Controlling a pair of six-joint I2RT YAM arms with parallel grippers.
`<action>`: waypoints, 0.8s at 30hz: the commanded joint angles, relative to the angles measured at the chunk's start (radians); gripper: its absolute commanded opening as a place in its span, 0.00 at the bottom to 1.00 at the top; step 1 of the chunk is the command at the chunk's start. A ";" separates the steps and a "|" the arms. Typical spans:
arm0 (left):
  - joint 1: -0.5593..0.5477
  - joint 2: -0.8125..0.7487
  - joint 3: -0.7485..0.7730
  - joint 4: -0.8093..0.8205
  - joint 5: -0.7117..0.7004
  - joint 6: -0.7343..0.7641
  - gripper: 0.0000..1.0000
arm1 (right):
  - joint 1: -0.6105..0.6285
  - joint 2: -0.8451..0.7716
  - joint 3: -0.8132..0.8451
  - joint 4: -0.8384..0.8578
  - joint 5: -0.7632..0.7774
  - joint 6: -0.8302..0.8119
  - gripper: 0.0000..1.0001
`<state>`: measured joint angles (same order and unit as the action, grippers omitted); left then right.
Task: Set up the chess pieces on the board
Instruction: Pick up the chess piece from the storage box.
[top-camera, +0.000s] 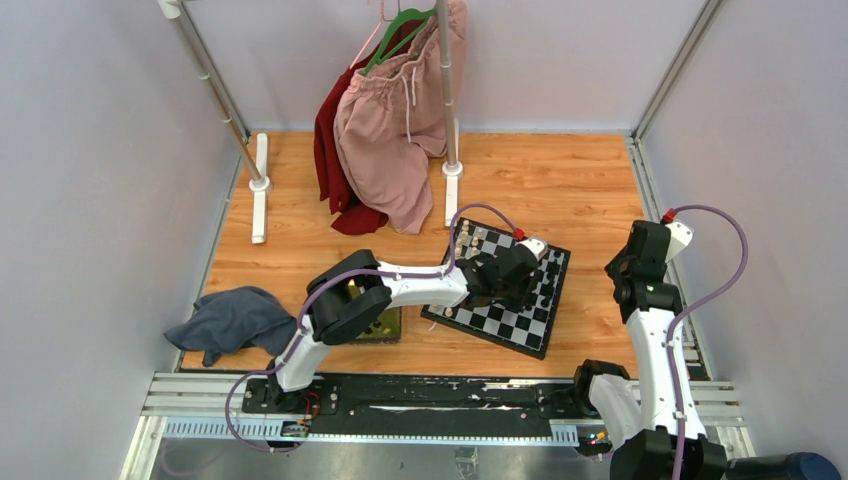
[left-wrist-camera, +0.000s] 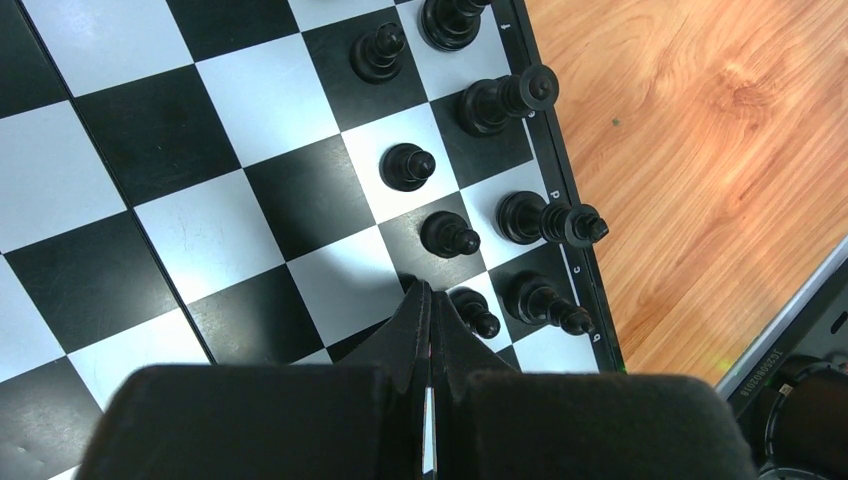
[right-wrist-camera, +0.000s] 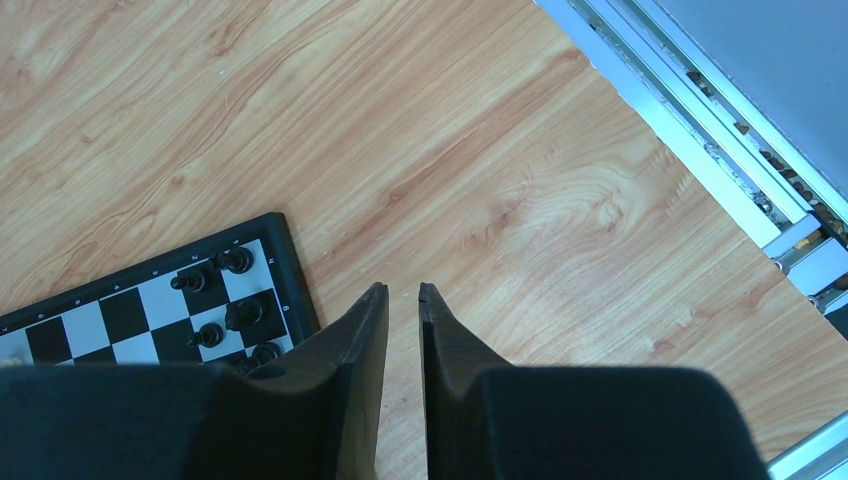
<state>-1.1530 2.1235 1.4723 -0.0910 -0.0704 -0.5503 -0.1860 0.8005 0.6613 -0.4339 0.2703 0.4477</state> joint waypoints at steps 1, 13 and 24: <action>0.005 -0.011 -0.042 -0.055 -0.003 0.001 0.00 | -0.001 -0.006 0.001 -0.025 0.002 -0.019 0.23; 0.012 -0.121 -0.071 -0.151 -0.191 0.009 0.00 | -0.002 -0.013 0.004 -0.023 -0.010 -0.034 0.22; 0.022 -0.419 -0.183 -0.336 -0.480 -0.031 0.48 | 0.002 0.005 0.029 -0.004 -0.084 -0.053 0.23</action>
<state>-1.1446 1.8278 1.3323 -0.3367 -0.3874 -0.5541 -0.1856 0.7979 0.6617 -0.4339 0.2291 0.4179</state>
